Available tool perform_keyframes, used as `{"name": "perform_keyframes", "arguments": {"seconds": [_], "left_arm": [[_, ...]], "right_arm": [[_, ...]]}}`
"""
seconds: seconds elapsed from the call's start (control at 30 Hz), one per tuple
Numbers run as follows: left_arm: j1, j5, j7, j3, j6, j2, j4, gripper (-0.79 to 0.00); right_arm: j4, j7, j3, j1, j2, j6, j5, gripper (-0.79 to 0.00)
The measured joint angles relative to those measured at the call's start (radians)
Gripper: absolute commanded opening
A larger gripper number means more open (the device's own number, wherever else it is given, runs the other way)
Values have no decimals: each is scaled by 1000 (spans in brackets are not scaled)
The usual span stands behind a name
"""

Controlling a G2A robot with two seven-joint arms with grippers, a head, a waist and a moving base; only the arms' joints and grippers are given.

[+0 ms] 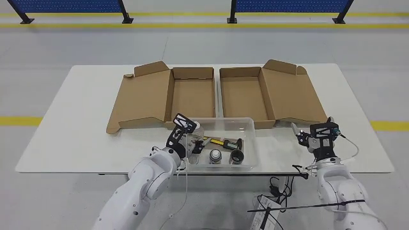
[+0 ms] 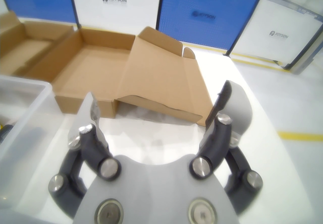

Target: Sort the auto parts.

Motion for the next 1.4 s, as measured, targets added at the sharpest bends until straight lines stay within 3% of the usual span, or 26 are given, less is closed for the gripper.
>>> {"name": "perform_keyframes", "arguments": {"seconds": [0.33, 0.47, 0.57, 0.6, 0.97, 1.4], "left_arm": [[-14, -20, 4, 3, 34, -7, 33, -182], [-19, -25, 8, 1, 44, -9, 44, -431], [-22, -26, 12, 0, 48, -11, 51, -754], [-22, -29, 15, -1, 51, -11, 53, -785], [-22, -52, 39, -32, 71, -13, 20, -785], [-12, -151, -40, -112, 153, -15, -231, -785]], "right_arm": [[0, 0, 0, 0, 0, 0, 0, 0], [0, 0, 0, 0, 0, 0, 0, 0], [0, 0, 0, 0, 0, 0, 0, 0], [0, 0, 0, 0, 0, 0, 0, 0], [0, 0, 0, 0, 0, 0, 0, 0], [0, 0, 0, 0, 0, 0, 0, 0]]}}
